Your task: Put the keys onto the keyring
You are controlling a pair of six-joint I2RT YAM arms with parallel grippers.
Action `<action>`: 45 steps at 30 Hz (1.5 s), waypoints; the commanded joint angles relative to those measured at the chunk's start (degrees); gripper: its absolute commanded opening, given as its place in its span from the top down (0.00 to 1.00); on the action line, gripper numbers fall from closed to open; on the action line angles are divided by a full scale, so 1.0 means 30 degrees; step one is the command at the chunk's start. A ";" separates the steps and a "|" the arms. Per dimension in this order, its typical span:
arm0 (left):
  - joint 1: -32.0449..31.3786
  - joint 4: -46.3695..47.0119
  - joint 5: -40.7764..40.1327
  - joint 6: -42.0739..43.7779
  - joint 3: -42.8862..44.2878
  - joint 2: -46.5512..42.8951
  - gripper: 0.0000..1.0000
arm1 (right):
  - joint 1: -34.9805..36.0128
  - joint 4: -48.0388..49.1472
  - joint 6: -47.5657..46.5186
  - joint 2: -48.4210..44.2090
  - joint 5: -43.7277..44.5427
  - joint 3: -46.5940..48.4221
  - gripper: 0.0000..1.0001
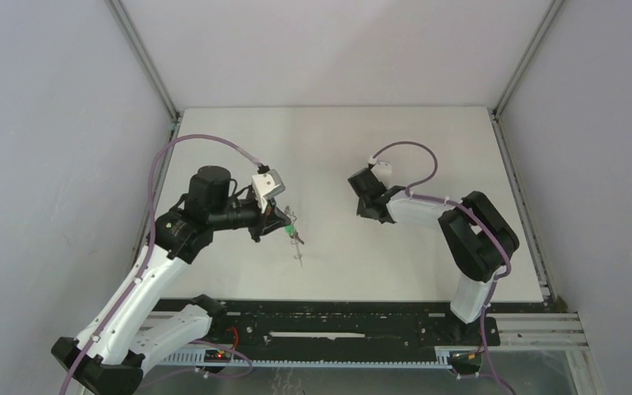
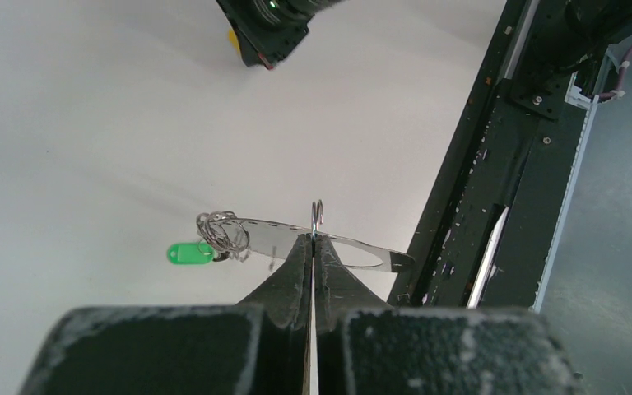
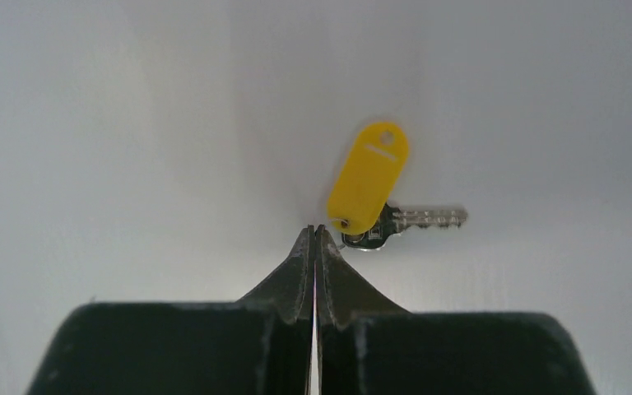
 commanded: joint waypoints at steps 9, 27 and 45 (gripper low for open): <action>0.0093 0.0089 0.0174 -0.0255 0.0143 -0.0676 1.00 | 0.5095 0.4541 -0.5410 -0.3596 -0.3363 -0.4535 1.00; 0.0093 0.0234 0.0637 -0.0745 0.0028 -0.0631 1.00 | 0.5267 0.1607 -0.5127 -0.8573 -0.3009 -0.5133 0.20; 0.0122 -0.0805 0.0546 -0.0585 -0.0163 -0.0045 1.00 | 0.5783 0.1615 -0.8442 -1.5601 -0.3470 -0.7980 0.19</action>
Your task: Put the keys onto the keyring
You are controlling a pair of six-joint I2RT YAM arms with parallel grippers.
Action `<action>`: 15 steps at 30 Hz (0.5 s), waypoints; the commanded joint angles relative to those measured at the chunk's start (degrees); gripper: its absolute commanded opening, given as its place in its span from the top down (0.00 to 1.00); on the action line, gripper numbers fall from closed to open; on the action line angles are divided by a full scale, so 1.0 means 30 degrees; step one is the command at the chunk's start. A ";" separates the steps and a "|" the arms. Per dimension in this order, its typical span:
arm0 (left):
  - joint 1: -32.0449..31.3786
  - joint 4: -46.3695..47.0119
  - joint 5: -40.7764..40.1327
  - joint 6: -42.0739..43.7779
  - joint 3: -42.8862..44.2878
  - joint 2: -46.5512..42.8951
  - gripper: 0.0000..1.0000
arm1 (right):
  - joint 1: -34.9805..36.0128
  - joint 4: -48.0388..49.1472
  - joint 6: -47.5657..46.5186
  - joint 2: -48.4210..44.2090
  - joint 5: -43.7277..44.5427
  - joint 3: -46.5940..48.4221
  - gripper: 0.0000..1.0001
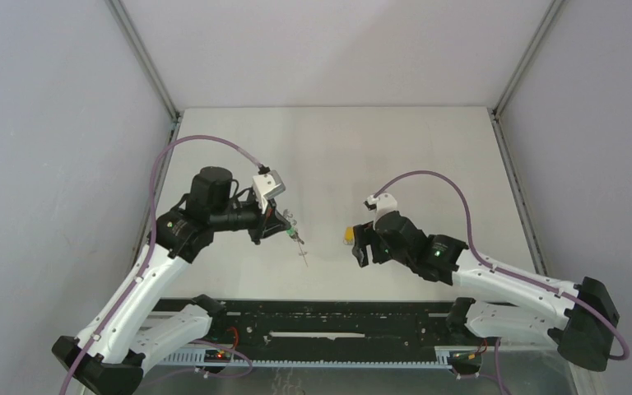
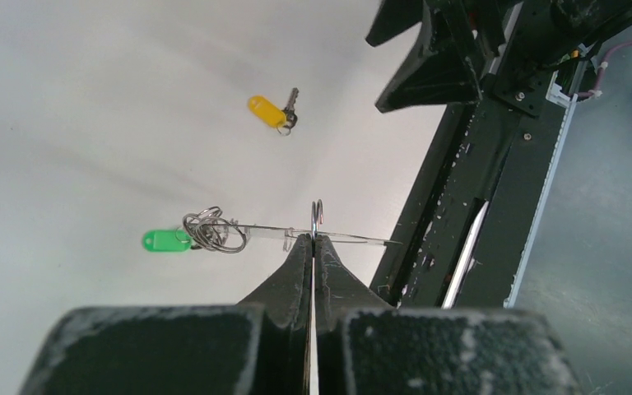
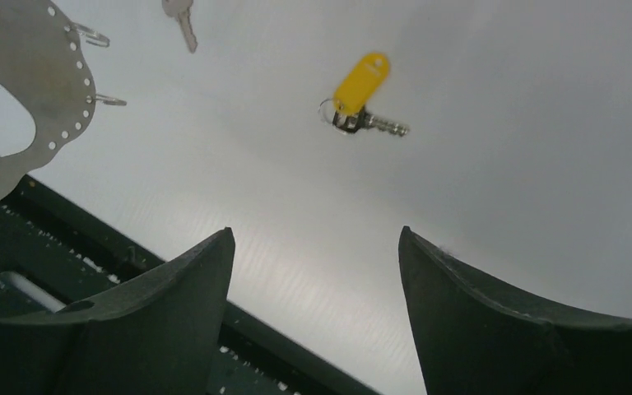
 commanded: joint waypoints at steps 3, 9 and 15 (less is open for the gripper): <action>0.0123 -0.1127 0.0341 0.0492 0.0220 -0.0119 1.00 | -0.2826 1.1021 -0.5296 0.0698 -0.3385 -0.3240 0.25; 0.0137 -0.1338 0.0371 0.0453 0.0383 -0.0312 1.00 | -0.2605 1.2444 -0.5357 0.6595 -0.1650 -0.1454 0.24; 0.0135 -0.1110 0.0548 0.0125 0.0058 -0.0527 1.00 | -0.1200 1.2489 -0.5305 0.9274 0.1082 -0.0268 0.27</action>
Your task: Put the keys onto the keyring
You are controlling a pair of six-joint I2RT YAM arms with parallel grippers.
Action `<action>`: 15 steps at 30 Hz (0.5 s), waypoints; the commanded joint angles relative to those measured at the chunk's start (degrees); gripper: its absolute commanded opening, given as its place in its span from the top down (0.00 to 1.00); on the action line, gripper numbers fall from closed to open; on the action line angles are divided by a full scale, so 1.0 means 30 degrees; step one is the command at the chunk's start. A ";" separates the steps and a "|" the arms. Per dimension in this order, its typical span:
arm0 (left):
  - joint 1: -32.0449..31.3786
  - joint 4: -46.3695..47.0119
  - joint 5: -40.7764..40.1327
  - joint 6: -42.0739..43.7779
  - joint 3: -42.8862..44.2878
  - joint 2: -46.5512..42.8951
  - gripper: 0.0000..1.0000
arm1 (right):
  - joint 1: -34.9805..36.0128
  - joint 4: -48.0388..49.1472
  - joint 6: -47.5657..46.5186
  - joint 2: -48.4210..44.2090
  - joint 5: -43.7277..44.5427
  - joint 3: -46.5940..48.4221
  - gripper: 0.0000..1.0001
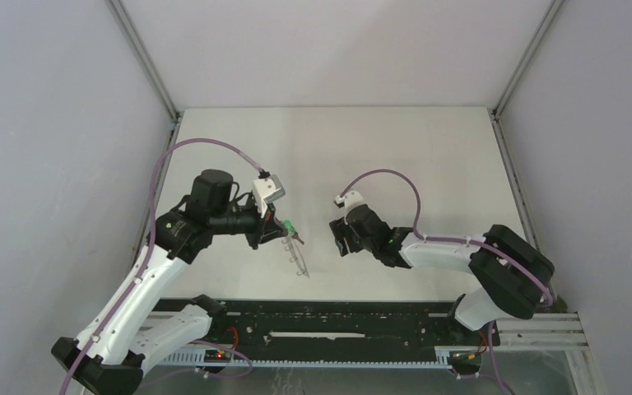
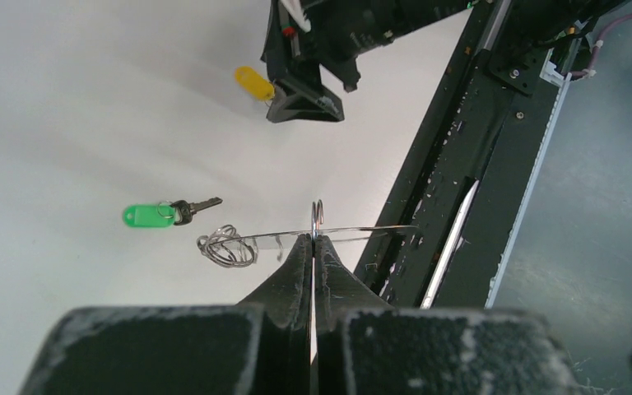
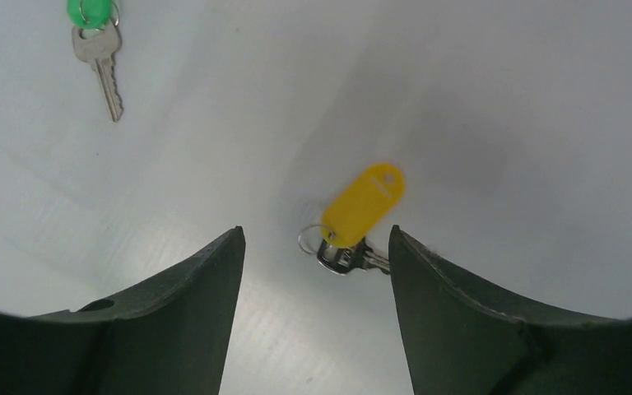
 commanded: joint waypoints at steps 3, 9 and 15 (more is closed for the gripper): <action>0.0135 0.0552 0.0666 -0.0107 0.0019 -0.0484 1.00 | 0.0993 0.1764 -0.0550 0.1472 0.2685 0.1250 0.31; 0.0137 0.0619 0.0585 -0.0289 0.0088 -0.0471 1.00 | 0.0796 0.1867 -0.0930 0.2132 0.1738 0.1265 0.45; 0.0137 0.0649 0.0582 -0.0517 0.0321 -0.0383 1.00 | 0.0428 0.1872 -0.1299 0.2409 0.0678 0.1265 0.55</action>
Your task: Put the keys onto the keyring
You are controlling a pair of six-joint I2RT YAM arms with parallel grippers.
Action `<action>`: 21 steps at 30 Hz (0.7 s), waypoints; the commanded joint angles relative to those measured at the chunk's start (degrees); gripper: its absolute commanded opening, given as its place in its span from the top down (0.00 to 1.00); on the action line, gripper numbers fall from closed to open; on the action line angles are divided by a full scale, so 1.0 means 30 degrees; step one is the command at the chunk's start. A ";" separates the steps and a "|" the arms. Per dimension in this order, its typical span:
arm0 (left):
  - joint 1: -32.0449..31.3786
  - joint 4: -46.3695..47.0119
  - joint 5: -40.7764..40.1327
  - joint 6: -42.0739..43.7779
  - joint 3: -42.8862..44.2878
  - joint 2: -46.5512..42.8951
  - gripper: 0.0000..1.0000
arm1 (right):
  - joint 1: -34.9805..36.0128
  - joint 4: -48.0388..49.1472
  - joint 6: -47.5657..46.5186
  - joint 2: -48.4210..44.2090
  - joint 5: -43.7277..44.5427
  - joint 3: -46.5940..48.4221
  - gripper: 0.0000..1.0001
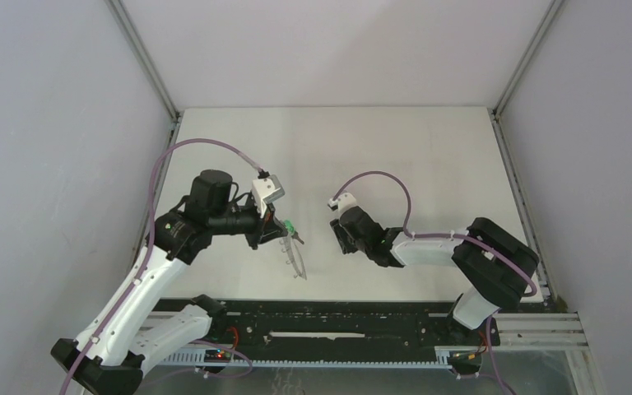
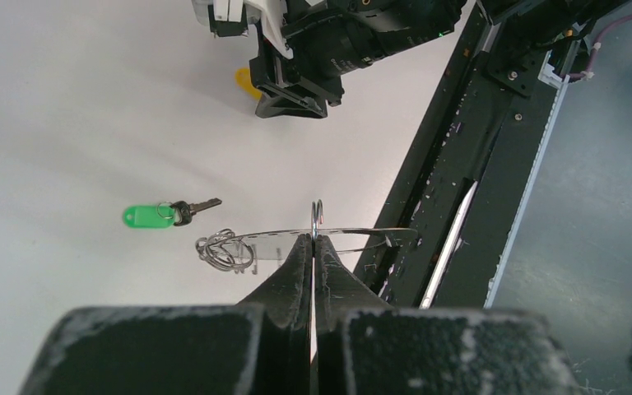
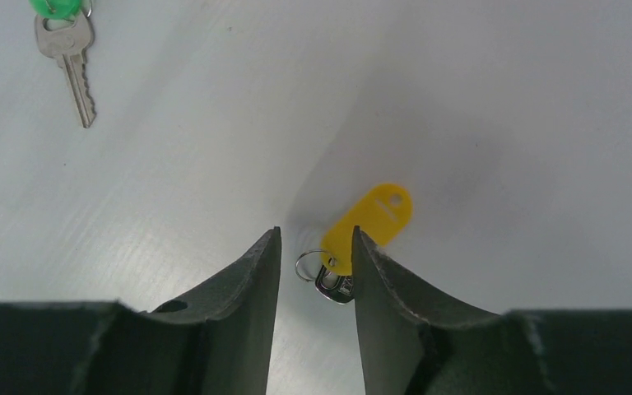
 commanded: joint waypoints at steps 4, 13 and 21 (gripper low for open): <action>0.0137 0.0636 0.0564 -0.0515 0.0481 -0.0137 1.00 | -0.0255 0.0523 -0.0561 0.0173 -0.0845 0.0500 0.57; 0.0137 0.0634 0.0644 -0.0734 0.0704 -0.0004 1.00 | -0.0328 0.0683 -0.0479 0.0166 -0.0872 -0.0031 0.58; 0.0145 0.0691 0.0911 -0.1064 0.0940 0.0148 1.00 | -0.0704 0.0912 -0.0488 -0.0045 -0.1008 -0.0472 0.61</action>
